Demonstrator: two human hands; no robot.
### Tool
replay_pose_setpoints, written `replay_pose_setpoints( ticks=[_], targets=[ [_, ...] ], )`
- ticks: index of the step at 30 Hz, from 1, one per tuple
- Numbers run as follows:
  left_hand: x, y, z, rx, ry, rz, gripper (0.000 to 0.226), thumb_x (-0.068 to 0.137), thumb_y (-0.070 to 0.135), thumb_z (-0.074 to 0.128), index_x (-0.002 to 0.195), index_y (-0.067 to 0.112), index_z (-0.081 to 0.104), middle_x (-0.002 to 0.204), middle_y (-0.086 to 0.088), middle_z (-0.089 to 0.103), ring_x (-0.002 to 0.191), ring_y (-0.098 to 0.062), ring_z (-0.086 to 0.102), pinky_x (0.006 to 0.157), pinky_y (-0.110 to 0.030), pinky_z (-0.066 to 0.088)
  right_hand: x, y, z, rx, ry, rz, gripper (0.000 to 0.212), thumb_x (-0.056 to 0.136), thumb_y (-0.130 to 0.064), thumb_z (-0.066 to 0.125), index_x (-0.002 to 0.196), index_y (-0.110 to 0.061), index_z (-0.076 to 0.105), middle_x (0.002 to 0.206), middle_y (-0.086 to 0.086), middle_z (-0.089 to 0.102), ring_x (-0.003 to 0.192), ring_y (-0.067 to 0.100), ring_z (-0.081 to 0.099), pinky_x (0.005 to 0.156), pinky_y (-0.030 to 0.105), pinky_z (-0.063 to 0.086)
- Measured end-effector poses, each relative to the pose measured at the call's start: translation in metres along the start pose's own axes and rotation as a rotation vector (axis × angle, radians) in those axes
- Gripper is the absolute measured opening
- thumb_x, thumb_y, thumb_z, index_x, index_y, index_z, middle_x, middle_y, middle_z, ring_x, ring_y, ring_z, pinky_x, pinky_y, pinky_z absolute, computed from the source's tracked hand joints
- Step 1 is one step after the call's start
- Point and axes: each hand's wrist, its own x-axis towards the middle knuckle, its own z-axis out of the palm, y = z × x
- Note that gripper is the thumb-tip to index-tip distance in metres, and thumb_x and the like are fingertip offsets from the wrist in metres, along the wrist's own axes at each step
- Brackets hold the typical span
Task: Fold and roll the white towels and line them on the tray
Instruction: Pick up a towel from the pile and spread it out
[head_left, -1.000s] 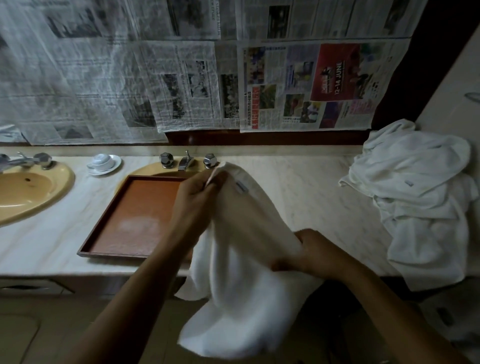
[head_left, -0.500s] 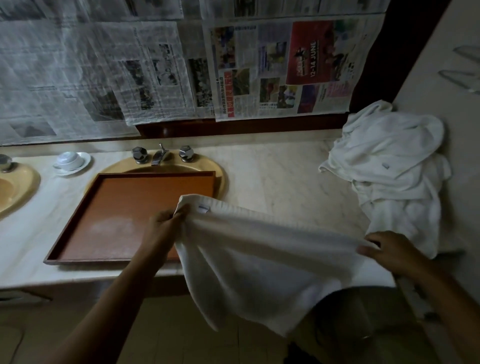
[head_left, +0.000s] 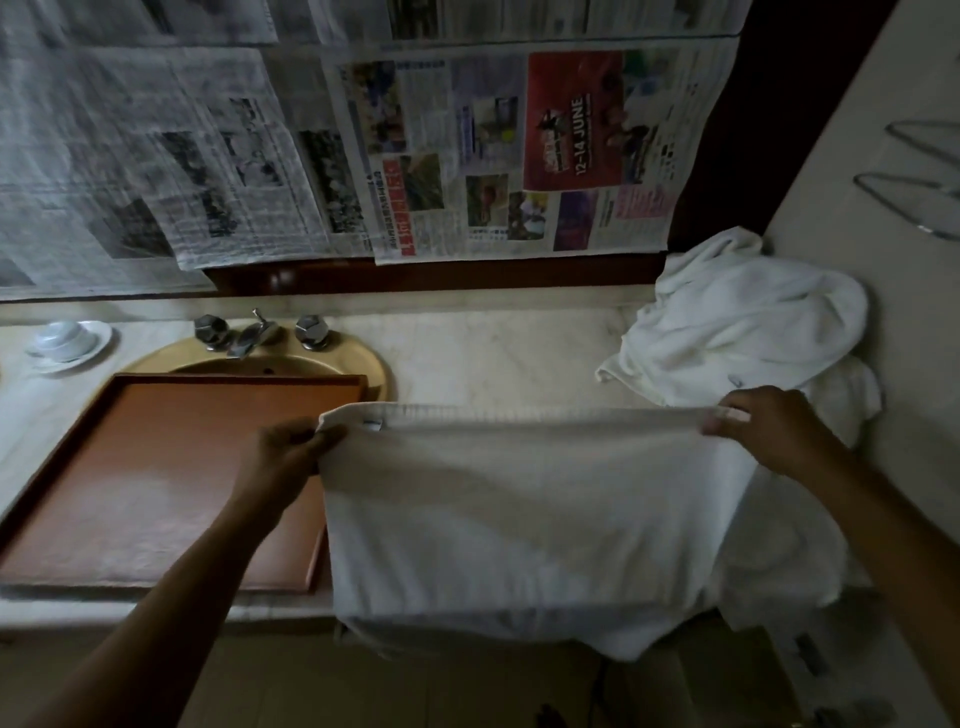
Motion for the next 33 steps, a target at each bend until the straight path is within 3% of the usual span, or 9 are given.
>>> replay_pose_setpoints(
  ticks=[4, 8, 11, 15, 18, 21, 25, 28, 33],
  targets=[
    [0.037, -0.001, 0.015, -0.01, 0.041, -0.031, 0.018, 0.093, 0.021, 0.072, 0.104, 0.008, 0.078, 0.084, -0.003, 0.077, 0.082, -0.023, 0.072, 0.073, -0.041, 0.06, 0.053, 0.013, -0.023, -0.066, -0.07, -0.103, 0.025, 0.081, -0.018, 0.085, 0.067, -0.033, 0.07, 0.075, -0.001, 0.071, 0.075, 0.018, 0.065, 0.068, 0.035, 0.051],
    [0.075, 0.009, 0.027, 0.02, 0.076, -0.058, 0.011, 0.096, 0.018, 0.069, 0.091, 0.011, 0.076, 0.073, 0.005, 0.072, 0.074, -0.019, 0.067, 0.066, -0.036, 0.057, 0.106, 0.017, -0.029, -0.091, -0.011, -0.137, 0.016, 0.088, -0.021, 0.078, 0.074, -0.017, 0.074, 0.071, 0.003, 0.069, 0.068, 0.022, 0.064, 0.066, 0.036, 0.052],
    [0.107, 0.024, 0.035, 0.069, 0.116, -0.048, 0.011, 0.095, 0.016, 0.071, 0.091, 0.007, 0.074, 0.075, -0.001, 0.07, 0.075, -0.024, 0.066, 0.07, -0.04, 0.061, 0.142, 0.014, -0.036, -0.112, 0.065, -0.151, 0.011, 0.09, -0.026, 0.077, 0.084, -0.017, 0.076, 0.073, 0.005, 0.071, 0.067, 0.025, 0.066, 0.068, 0.036, 0.054],
    [0.158, 0.041, 0.043, 0.119, 0.167, -0.014, 0.02, 0.092, 0.022, 0.075, 0.093, 0.002, 0.076, 0.081, -0.011, 0.068, 0.076, -0.028, 0.066, 0.072, -0.04, 0.058, 0.186, 0.003, -0.043, -0.26, 0.172, -0.215, 0.009, 0.083, -0.012, 0.081, 0.09, -0.008, 0.077, 0.084, 0.012, 0.075, 0.077, 0.032, 0.069, 0.074, 0.037, 0.051],
    [0.199, 0.056, 0.049, 0.113, 0.175, 0.002, 0.024, 0.081, 0.041, 0.08, 0.085, 0.018, 0.08, 0.077, -0.012, 0.074, 0.071, -0.027, 0.071, 0.074, -0.05, 0.06, 0.226, 0.0, -0.047, -0.139, 0.2, -0.127, 0.023, 0.073, -0.004, 0.087, 0.092, -0.011, 0.078, 0.094, 0.012, 0.076, 0.085, 0.032, 0.07, 0.079, 0.038, 0.053],
    [0.241, 0.067, 0.061, 0.126, 0.213, 0.038, 0.015, 0.09, 0.022, 0.077, 0.076, 0.016, 0.076, 0.051, 0.006, 0.063, 0.053, -0.012, 0.066, 0.061, -0.032, 0.057, 0.261, -0.007, -0.047, 0.021, 0.303, -0.142, 0.015, 0.082, -0.009, 0.083, 0.093, -0.002, 0.077, 0.094, 0.018, 0.074, 0.086, 0.035, 0.069, 0.081, 0.044, 0.056],
    [0.302, 0.06, 0.072, 0.136, 0.259, 0.011, 0.004, 0.086, 0.028, 0.08, 0.082, 0.027, 0.08, 0.066, 0.01, 0.073, 0.067, -0.02, 0.072, 0.075, -0.042, 0.064, 0.304, -0.027, -0.046, 0.121, 0.33, -0.077, 0.021, 0.091, -0.02, 0.076, 0.1, -0.001, 0.076, 0.08, 0.017, 0.067, 0.075, 0.026, 0.061, 0.072, 0.034, 0.044],
    [0.336, 0.043, 0.082, 0.264, 0.291, -0.011, 0.014, 0.088, 0.03, 0.078, 0.097, 0.019, 0.081, 0.064, 0.009, 0.07, 0.06, -0.012, 0.067, 0.066, -0.029, 0.061, 0.339, -0.032, -0.025, 0.137, 0.286, 0.025, 0.028, 0.092, -0.026, 0.075, 0.108, -0.003, 0.076, 0.095, 0.021, 0.073, 0.09, 0.036, 0.069, 0.078, 0.036, 0.048],
    [0.369, -0.016, 0.098, 0.38, 0.209, -0.052, 0.014, 0.088, 0.028, 0.077, 0.081, 0.016, 0.078, 0.069, -0.002, 0.07, 0.067, -0.026, 0.067, 0.067, -0.04, 0.057, 0.375, -0.028, 0.035, 0.082, 0.179, 0.16, 0.033, 0.09, -0.029, 0.078, 0.107, 0.0, 0.074, 0.11, 0.024, 0.072, 0.103, 0.039, 0.067, 0.088, 0.038, 0.05]
  ],
)
